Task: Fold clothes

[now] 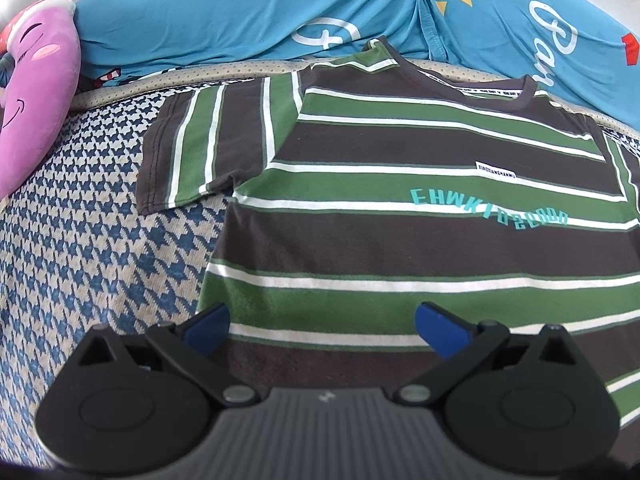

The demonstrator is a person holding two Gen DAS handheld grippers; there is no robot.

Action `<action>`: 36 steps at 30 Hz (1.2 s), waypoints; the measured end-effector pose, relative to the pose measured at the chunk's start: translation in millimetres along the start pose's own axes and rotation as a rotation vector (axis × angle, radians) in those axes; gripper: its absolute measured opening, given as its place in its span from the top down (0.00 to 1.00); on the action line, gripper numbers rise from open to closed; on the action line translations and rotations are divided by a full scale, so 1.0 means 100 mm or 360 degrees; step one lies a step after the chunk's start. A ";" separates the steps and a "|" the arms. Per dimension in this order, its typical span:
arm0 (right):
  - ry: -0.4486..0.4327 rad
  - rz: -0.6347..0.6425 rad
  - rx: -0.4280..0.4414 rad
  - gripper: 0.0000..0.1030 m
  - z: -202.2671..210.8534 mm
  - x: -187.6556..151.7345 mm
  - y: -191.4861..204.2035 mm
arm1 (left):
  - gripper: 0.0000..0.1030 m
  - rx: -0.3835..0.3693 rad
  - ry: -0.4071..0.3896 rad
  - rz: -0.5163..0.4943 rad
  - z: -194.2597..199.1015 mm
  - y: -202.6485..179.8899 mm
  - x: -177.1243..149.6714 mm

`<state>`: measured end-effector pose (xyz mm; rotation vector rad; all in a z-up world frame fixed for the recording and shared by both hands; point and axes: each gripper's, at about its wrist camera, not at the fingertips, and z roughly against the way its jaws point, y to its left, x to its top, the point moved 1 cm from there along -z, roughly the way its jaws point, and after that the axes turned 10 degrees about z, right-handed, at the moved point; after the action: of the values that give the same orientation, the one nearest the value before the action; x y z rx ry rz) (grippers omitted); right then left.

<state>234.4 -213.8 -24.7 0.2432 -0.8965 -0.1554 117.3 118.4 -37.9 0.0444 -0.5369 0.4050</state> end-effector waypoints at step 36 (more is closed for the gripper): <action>0.0242 0.0367 0.0447 0.77 0.15 -0.18 0.87 | 0.00 0.0009 -0.0022 0.0015 0.05 0.00 0.05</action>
<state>214.8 -128.3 -5.4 0.4045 -0.7871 0.2027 118.4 119.6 -31.2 0.0499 -0.5498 0.4157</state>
